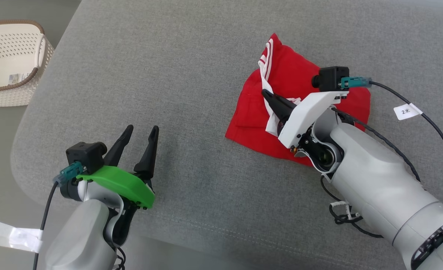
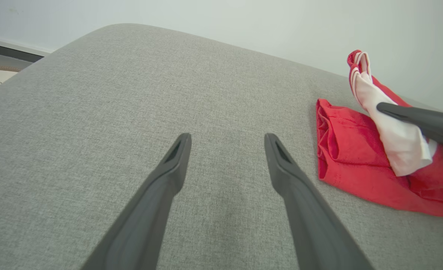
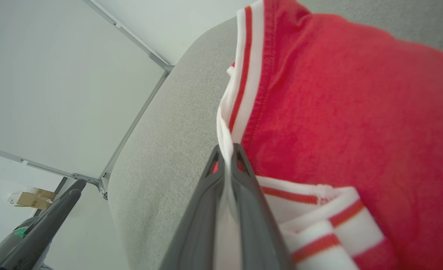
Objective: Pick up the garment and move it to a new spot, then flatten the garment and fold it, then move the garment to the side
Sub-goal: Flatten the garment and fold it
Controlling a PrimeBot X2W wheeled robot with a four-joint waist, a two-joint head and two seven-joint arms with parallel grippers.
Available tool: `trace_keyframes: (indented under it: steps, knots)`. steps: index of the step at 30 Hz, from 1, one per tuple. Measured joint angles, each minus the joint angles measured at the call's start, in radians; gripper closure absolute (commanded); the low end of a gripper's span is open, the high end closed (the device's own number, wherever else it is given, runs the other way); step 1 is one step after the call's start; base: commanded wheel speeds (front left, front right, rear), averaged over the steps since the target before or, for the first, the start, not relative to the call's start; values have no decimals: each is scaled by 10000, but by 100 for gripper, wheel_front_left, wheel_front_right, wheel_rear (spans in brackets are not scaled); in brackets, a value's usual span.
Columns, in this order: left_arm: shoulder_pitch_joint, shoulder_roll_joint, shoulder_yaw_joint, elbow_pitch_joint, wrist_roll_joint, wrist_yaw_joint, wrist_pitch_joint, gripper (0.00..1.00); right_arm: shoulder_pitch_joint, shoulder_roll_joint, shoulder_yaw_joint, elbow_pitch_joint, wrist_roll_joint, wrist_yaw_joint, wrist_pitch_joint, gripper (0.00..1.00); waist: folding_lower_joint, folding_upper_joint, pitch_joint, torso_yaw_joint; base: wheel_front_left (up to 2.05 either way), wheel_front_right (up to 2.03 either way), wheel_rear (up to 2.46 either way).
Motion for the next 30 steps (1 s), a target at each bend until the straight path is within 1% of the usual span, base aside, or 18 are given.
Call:
trace_keyframes:
  steps: [2, 3, 4, 5, 6, 8, 10, 13, 22, 25, 30]
  knots:
    - [0, -6, 0, 0, 0, 0, 0, 0, -23, 15, 17, 119, -2, 4, 2, 75, 0, 0, -6, 6, 0, 0, 0]
    - [0, -8, 0, 0, 0, 0, 0, 0, -50, 29, 29, 176, -2, 8, 4, 68, 0, 0, -10, 7, 0, 0, 0]
    - [0, -10, 0, 0, 0, 0, 0, 0, -83, 38, 42, 226, -2, 8, 19, 56, 0, 0, -15, 6, 0, 0, 0]
    - [0, -10, 0, 0, 0, 0, 0, 0, -128, 44, 56, 278, -2, 8, 56, 32, 0, 0, -20, 4, 0, 0, 0]
    - [0, -10, 2, 0, 0, 0, 0, 0, -161, 61, 61, 314, -2, 10, 58, 0, 0, 0, -26, -1, 0, 0, 0]
    - [0, -10, 13, 0, 0, 0, 0, 0, -182, 117, 59, 359, -2, 13, 44, 0, 0, 0, -40, -17, 0, 0, 0]
    - [1, -6, 125, 0, 0, 0, 0, 0, -200, 201, 82, 370, -2, 96, -13, 0, 0, 0, -61, -54, 0, 0, 0]
    - [1, 48, 230, 2, 0, 0, 0, 0, -247, 326, 119, 336, -2, 98, -128, 0, 0, 0, -113, -163, 0, 0, 0]
    - [58, 274, 341, -61, 21, 0, 0, 0, -538, 330, -242, -353, 48, 188, -1120, 0, 0, 0, -296, -761, 0, 0, 0]
    - [97, 347, 391, -155, 94, 0, 0, 0, -576, 132, -345, -474, -4, 188, -1530, 0, 0, 0, -359, -1055, 0, 0, 0]
    - [207, 362, 257, -238, 194, 0, -25, 0, -552, -637, -667, -552, -79, 188, -1824, 0, 0, 0, -480, -1632, 0, 0, 0]
